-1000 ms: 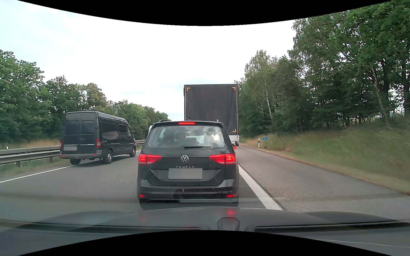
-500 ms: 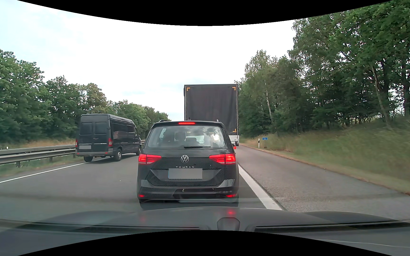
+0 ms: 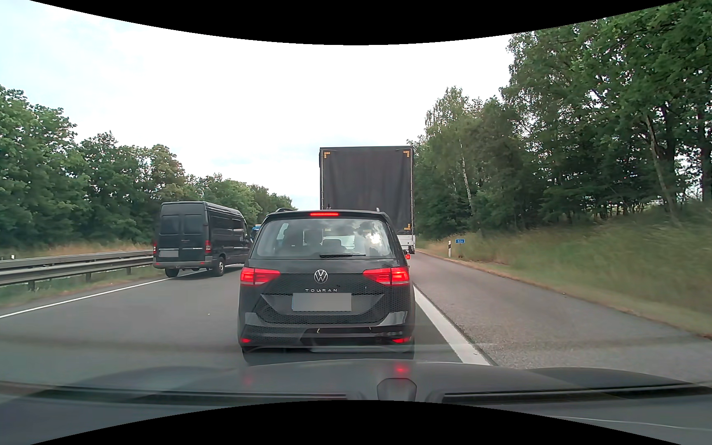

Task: Follow the waypoints while adhering to traffic rules and regulations

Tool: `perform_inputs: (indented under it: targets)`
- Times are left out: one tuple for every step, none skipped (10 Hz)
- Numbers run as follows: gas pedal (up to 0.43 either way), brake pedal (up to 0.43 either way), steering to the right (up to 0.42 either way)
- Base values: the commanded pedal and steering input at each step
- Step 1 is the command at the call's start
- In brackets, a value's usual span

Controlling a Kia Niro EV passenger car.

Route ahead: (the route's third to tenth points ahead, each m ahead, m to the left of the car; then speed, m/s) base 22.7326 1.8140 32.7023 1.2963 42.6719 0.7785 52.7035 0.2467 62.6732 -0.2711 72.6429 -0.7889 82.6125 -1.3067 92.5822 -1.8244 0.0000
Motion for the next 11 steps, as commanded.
perform_inputs:
  targets:
    - [0.0,0.244,0.0]
    - [0.0,0.244,0.0]
    - [0.0,0.244,0.0]
    - [0.0,0.244,0.0]
    - [0.0,0.244,0.0]
    - [0.0,0.244,0.0]
    - [0.0,0.244,0.0]
    - [0.0,0.244,0.0]
    - [0.0,0.244,0.0]
    - [0.0,0.244,0.0]
    - [0.0,0.244,0.0]
